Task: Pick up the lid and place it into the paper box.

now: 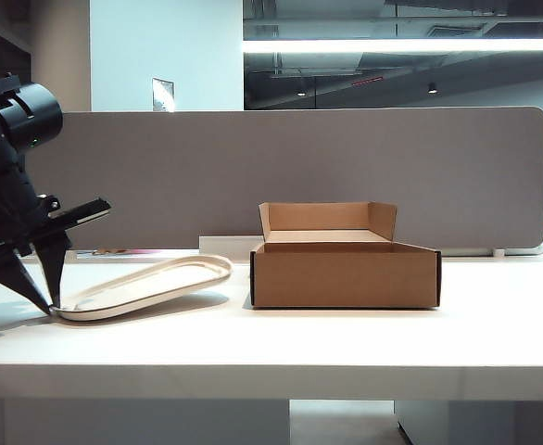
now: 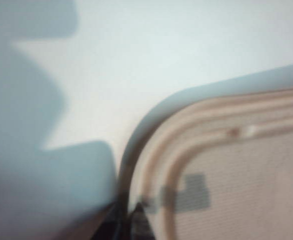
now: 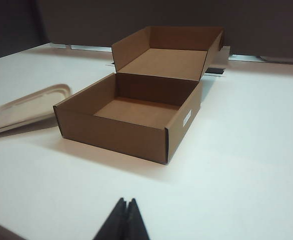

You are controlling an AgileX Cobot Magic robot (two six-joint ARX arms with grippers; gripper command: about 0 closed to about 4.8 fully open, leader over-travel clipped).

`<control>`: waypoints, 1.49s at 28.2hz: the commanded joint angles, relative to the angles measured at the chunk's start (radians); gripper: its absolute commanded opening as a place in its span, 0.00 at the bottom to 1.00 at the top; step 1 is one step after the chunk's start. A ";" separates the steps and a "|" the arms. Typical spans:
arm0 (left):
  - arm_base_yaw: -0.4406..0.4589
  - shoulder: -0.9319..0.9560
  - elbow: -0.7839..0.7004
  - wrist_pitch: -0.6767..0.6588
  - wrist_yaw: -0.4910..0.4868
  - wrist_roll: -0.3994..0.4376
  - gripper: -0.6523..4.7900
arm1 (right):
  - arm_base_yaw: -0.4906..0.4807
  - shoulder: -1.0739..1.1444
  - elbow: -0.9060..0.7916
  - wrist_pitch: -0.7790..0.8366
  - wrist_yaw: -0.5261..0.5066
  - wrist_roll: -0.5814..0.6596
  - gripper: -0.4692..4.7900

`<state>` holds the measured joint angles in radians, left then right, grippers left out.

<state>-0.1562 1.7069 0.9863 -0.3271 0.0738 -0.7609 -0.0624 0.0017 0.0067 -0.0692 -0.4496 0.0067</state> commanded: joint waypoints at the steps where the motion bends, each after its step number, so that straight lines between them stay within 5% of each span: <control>1: -0.001 0.003 -0.004 -0.011 -0.008 -0.002 0.11 | 0.000 -0.002 -0.003 0.013 -0.001 0.001 0.09; 26: 0.000 -0.184 0.146 0.064 -0.032 0.055 0.11 | 0.000 -0.002 -0.003 0.013 -0.001 0.001 0.09; 35: -0.001 -0.137 0.145 -0.022 -0.029 0.080 0.12 | 0.000 -0.002 -0.003 0.013 -0.002 0.001 0.09; 39: -0.001 -0.085 0.145 -0.100 -0.028 0.080 0.44 | 0.000 -0.002 -0.003 0.013 -0.001 0.001 0.09; 42: -0.001 -0.043 0.145 -0.129 -0.011 0.080 0.47 | 0.000 -0.002 -0.003 0.012 -0.001 0.001 0.09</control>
<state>-0.1558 1.6554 1.1267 -0.4446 0.0486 -0.6846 -0.0624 0.0013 0.0067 -0.0692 -0.4496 0.0063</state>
